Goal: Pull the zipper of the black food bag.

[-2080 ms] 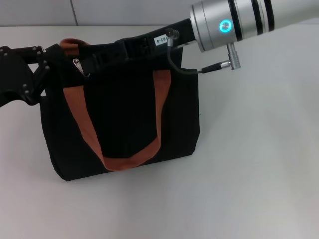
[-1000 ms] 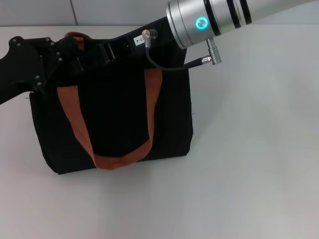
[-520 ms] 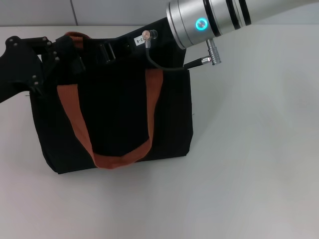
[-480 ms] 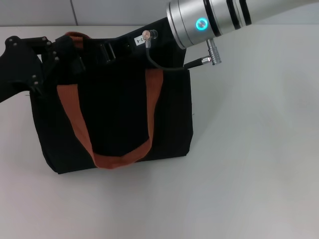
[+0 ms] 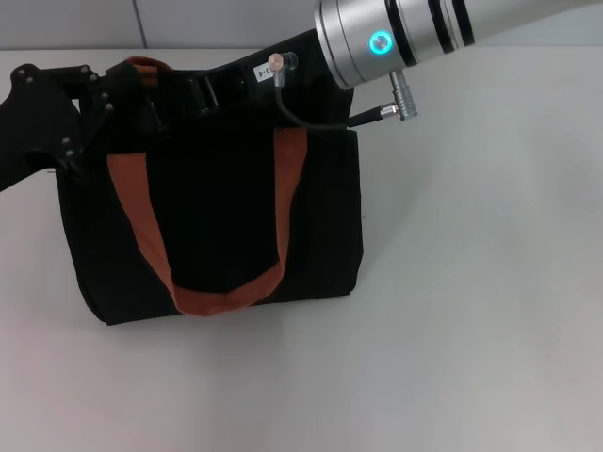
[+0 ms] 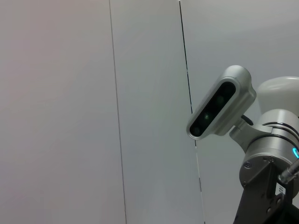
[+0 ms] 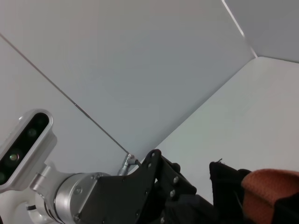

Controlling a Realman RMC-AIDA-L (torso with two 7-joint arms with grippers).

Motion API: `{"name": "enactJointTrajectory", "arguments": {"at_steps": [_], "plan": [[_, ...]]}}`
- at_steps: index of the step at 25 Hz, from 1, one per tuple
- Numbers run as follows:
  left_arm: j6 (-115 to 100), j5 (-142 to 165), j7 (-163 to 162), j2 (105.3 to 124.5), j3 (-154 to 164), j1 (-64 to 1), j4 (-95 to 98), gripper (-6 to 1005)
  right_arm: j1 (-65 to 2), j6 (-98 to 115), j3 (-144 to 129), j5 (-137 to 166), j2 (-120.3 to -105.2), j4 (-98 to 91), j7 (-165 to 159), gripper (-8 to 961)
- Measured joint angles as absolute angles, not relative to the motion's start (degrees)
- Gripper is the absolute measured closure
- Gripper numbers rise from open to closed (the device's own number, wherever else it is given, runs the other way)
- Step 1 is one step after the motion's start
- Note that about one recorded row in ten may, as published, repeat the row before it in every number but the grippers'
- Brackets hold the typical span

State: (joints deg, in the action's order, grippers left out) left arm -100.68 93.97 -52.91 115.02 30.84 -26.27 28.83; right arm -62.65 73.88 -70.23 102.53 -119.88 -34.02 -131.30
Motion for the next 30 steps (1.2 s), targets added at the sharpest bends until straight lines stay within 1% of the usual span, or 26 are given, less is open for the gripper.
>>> {"name": "enactJointTrajectory", "arguments": {"at_steps": [10, 20, 30], "plan": [[-100.6, 93.9, -52.9, 114.98, 30.2, -25.9, 28.8, 969, -62.3, 73.8, -70.3, 102.5, -119.88, -34.1, -129.0, 731], [-101.0, 93.8, -52.9, 115.00, 30.1, -25.8, 28.8, 969, -61.9, 74.3, -70.4, 101.8, -119.88, -34.7, -129.0, 791], [-101.0, 93.8, -52.9, 115.02, 30.1, -25.8, 28.8, 968, -61.9, 74.2, -70.6, 101.7, -119.88, -34.6, -129.0, 812]]}}
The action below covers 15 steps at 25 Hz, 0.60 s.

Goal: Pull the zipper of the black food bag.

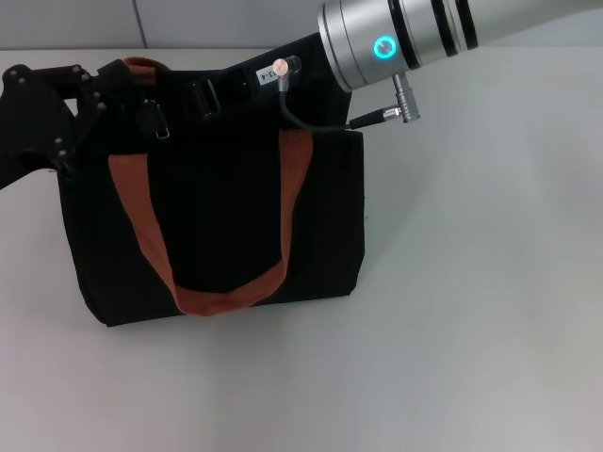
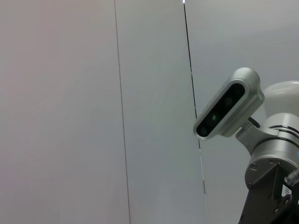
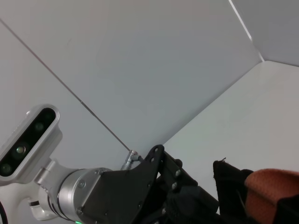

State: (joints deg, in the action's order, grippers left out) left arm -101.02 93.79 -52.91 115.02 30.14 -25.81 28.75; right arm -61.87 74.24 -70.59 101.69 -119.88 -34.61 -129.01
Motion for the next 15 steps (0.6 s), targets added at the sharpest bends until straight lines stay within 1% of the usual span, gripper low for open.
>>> {"name": "enactJointTrajectory", "arguments": {"at_steps": [5, 15], "plan": [[-101.1, 93.8, -52.9, 114.87, 30.1, -25.8, 28.6, 968, -61.4, 74.4, -70.1, 101.7, -119.81, -34.8, -129.0, 798], [-101.1, 93.8, -52.9, 114.78, 30.1, -25.7, 28.6, 968, -60.6, 74.7, -70.4, 101.7, -119.70, -35.8, -129.0, 708]]}}
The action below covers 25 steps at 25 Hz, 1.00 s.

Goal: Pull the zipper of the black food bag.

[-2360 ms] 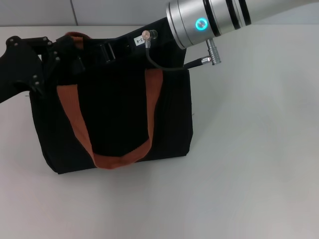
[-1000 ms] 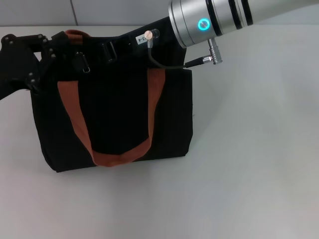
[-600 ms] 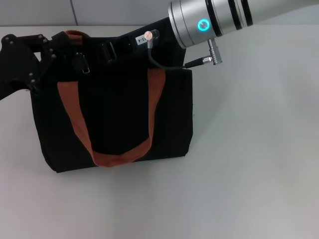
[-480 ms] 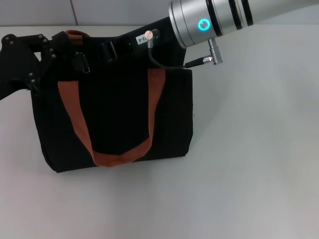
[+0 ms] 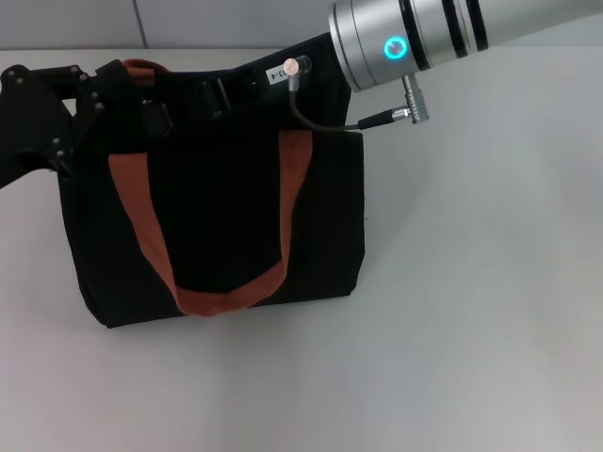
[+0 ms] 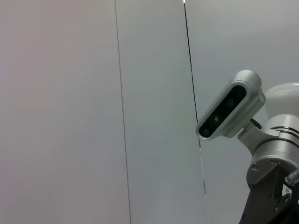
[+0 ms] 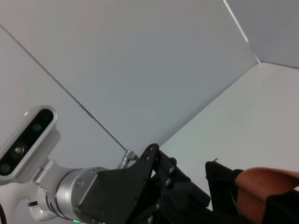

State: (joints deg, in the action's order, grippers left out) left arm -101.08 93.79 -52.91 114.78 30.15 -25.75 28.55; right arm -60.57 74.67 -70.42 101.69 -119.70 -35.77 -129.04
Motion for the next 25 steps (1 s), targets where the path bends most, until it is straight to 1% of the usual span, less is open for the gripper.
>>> {"name": "enactJointTrajectory", "arguments": {"at_steps": [9, 15, 25], "plan": [[-101.3, 93.8, -53.0, 114.78, 30.1, -25.7, 28.5, 967, -58.8, 75.3, -70.4, 100.4, -119.59, -38.1, -128.0, 719], [-101.6, 93.8, -53.2, 115.05, 30.1, -25.9, 28.6, 967, -59.0, 75.3, -71.4, 99.5, -119.73, -37.8, -126.9, 735], [-102.1, 93.8, -53.4, 114.95, 30.1, -25.9, 28.7, 967, -59.1, 74.5, -72.3, 99.8, -119.88, -37.7, -127.0, 755]]}}
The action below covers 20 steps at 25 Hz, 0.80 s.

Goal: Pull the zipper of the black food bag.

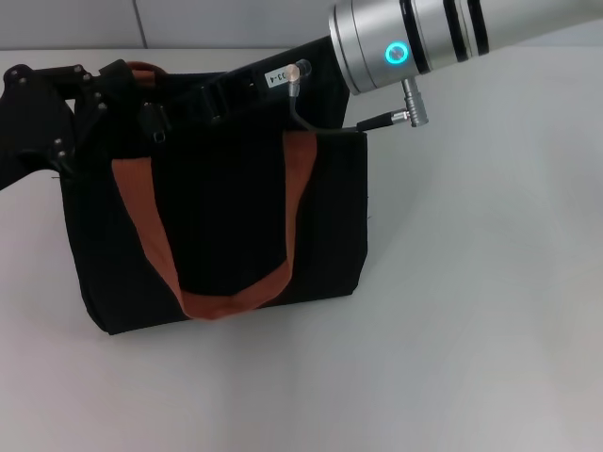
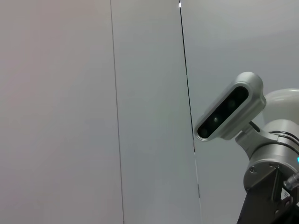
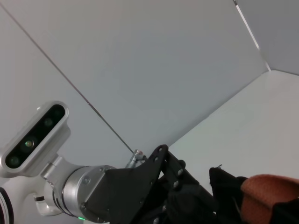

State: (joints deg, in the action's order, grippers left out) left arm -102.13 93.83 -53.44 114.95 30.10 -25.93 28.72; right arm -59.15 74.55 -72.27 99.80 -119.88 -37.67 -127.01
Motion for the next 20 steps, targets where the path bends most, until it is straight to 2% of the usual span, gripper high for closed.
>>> {"name": "enactJointTrajectory", "arguments": {"at_steps": [20], "plan": [[-102.2, 93.1, -53.2, 114.87, 30.1, -26.0, 28.5, 966, -58.8, 74.3, -73.5, 98.7, -119.86, -38.0, -126.6, 778]]}}
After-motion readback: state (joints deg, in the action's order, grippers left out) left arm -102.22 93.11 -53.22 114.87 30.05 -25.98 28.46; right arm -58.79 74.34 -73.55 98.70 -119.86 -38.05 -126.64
